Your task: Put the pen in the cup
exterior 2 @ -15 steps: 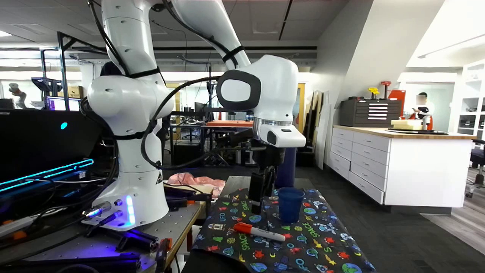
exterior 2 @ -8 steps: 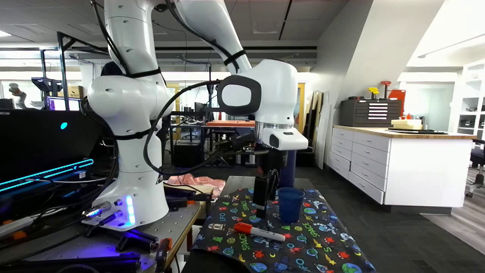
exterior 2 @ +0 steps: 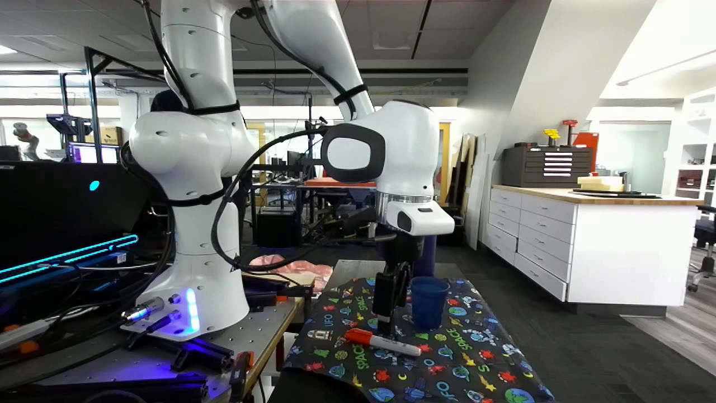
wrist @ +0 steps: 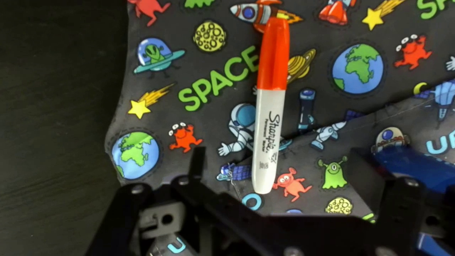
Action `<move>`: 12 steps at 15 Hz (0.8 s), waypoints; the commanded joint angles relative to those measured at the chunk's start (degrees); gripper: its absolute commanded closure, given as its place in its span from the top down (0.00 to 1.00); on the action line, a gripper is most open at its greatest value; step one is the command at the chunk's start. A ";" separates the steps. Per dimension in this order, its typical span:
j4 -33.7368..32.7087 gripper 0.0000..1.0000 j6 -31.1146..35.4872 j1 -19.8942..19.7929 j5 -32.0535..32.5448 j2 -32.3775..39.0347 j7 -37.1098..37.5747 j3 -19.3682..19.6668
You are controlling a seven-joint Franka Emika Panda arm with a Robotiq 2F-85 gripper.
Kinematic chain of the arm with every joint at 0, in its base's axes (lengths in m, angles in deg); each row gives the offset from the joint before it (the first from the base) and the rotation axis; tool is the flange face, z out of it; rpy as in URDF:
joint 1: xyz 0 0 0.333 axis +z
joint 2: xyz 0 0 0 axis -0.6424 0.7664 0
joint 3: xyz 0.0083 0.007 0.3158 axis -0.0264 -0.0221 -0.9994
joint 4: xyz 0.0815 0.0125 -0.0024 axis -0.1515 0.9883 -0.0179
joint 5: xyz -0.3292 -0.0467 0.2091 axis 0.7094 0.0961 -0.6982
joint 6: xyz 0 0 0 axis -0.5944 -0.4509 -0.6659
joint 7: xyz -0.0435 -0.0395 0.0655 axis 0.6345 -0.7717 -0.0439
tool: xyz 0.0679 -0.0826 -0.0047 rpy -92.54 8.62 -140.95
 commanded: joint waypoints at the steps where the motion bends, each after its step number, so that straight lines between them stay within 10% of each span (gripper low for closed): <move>1: 0.06 1.00 2.83 0.18 -1.86 2.42 -2.53 -0.13; 12: 0.45 1.00 3.88 0.28 -7.31 2.93 -7.34 -1.91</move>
